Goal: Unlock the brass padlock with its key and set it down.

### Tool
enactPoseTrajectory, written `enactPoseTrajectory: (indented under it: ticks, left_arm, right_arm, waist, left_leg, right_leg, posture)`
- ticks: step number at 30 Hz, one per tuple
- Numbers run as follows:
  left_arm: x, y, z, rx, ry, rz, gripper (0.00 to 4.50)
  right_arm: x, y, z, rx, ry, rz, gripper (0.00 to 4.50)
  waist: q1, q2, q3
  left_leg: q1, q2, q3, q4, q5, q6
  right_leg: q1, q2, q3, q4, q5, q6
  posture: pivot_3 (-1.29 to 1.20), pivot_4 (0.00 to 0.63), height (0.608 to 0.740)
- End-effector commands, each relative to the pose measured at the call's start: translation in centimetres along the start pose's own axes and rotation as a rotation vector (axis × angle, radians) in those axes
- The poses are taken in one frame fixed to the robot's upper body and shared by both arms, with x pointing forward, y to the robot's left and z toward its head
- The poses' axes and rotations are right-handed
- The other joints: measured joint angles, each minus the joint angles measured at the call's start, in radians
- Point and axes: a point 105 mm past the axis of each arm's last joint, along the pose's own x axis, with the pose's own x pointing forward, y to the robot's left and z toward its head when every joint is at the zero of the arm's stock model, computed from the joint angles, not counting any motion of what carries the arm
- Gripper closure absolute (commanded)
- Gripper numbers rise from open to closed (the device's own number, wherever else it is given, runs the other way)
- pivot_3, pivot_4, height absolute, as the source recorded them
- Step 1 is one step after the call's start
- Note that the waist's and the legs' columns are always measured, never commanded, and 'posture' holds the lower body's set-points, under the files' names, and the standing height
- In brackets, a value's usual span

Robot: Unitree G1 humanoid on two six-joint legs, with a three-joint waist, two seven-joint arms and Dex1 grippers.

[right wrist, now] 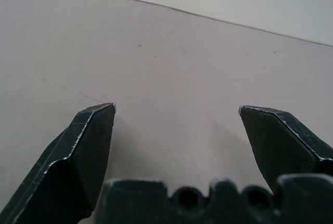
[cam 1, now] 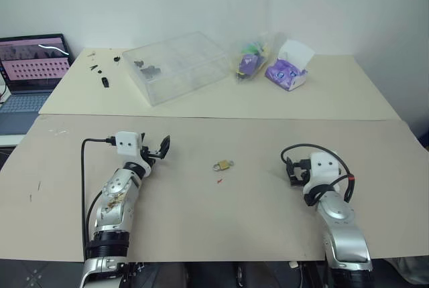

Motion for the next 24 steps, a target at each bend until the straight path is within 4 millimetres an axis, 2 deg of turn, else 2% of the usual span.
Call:
enactPoseTrajectory:
  ticks: [1,7,9,12,14,16,19,20,22,24]
  left_arm:
    - [0.4,-0.2,1.7,0.012,-0.050,-0.017,0.04]
    - [0.7,-0.1,1.7,0.015,-0.036,-0.041,0.04]
    - [0.7,-0.9,2.1,0.000,-0.038,-0.098,0.04]
    - [0.0,-4.1,3.6,-0.029,-0.041,-0.311,0.04]
    - [-2.5,-7.4,4.7,0.000,-0.004,-0.594,0.04]
    - [-5.3,-9.2,5.0,0.049,0.068,-0.821,0.04]
    - [-8.0,-9.2,4.8,0.105,0.209,-1.004,0.04]
    - [-8.4,-8.9,4.7,0.129,0.243,-1.033,0.04]
    - [-8.5,-8.3,4.6,0.147,0.277,-1.047,0.04]
    - [-7.7,-7.5,4.1,0.184,0.286,-1.025,0.04]
  right_arm:
    - [0.0,-0.4,1.6,-0.005,-0.060,-0.017,0.01]
    - [0.2,-0.3,1.7,-0.008,-0.063,-0.016,0.01]
    - [0.2,-0.3,1.8,-0.008,-0.064,-0.014,0.01]
    - [0.3,-0.3,1.8,-0.013,-0.063,-0.009,0.01]
    - [0.4,-0.3,1.9,-0.024,-0.065,0.000,0.01]
    - [0.6,-0.5,2.1,-0.031,-0.069,0.004,0.01]
    - [0.8,-0.9,2.4,-0.045,-0.075,0.014,0.01]
    - [0.9,-1.1,2.4,-0.053,-0.075,0.018,0.01]
    - [0.9,-1.4,2.4,-0.058,-0.075,0.022,0.01]
    - [1.0,-1.8,2.5,-0.067,-0.080,0.033,0.01]
  waist:
    - [0.000,0.000,0.000]
    - [0.000,0.000,0.000]
    - [0.000,0.000,0.000]
    - [-0.001,0.000,0.000]
    - [-0.004,0.000,0.000]
    - [-0.013,0.000,0.000]
    - [-0.025,0.001,0.001]
    - [-0.025,0.001,0.001]
    - [-0.025,0.001,0.001]
    - [-0.024,0.001,0.001]
  left_leg:
    - [0.000,0.000,0.000,0.000,0.000,0.000]
    - [0.000,0.000,0.000,0.000,0.000,0.000]
    - [0.000,0.000,0.000,0.000,0.000,0.000]
    - [-0.001,0.000,0.000,0.000,0.000,0.000]
    - [-0.002,0.000,0.000,0.000,0.000,0.000]
    - [-0.002,0.000,0.000,-0.001,0.000,0.000]
    - [-0.001,0.001,0.000,-0.002,0.000,0.000]
    - [0.000,0.001,0.000,-0.003,0.000,0.000]
    - [0.001,0.001,0.000,-0.003,0.000,0.000]
    - [0.002,0.001,0.000,-0.003,0.000,0.000]
  right_leg:
    - [0.000,0.000,0.000,0.000,0.000,0.000]
    - [0.000,0.000,0.000,0.000,0.000,0.000]
    - [0.000,0.000,0.000,0.000,0.000,0.000]
    - [-0.001,0.000,0.000,0.000,0.000,0.000]
    - [-0.001,0.000,0.000,0.000,0.000,0.000]
    - [-0.002,0.000,0.000,0.000,0.000,-0.001]
    - [-0.002,0.000,0.000,0.000,-0.002,-0.004]
    - [-0.002,0.000,0.000,0.001,-0.005,-0.010]
    - [-0.002,0.000,0.000,0.002,-0.008,-0.010]
    - [-0.002,0.001,0.000,0.002,-0.010,-0.006]
  posture:
    - [0.00,0.150,0.740]
    - [0.00,0.150,0.740]
    - [0.00,0.150,0.740]
    - [0.00,0.150,0.740]
    - [0.00,0.150,0.740]
    - [0.00,0.150,0.740]
    - [0.00,0.150,0.740]
    - [0.00,0.150,0.740]
    - [0.00,0.150,0.740]
    - [0.00,0.150,0.740]
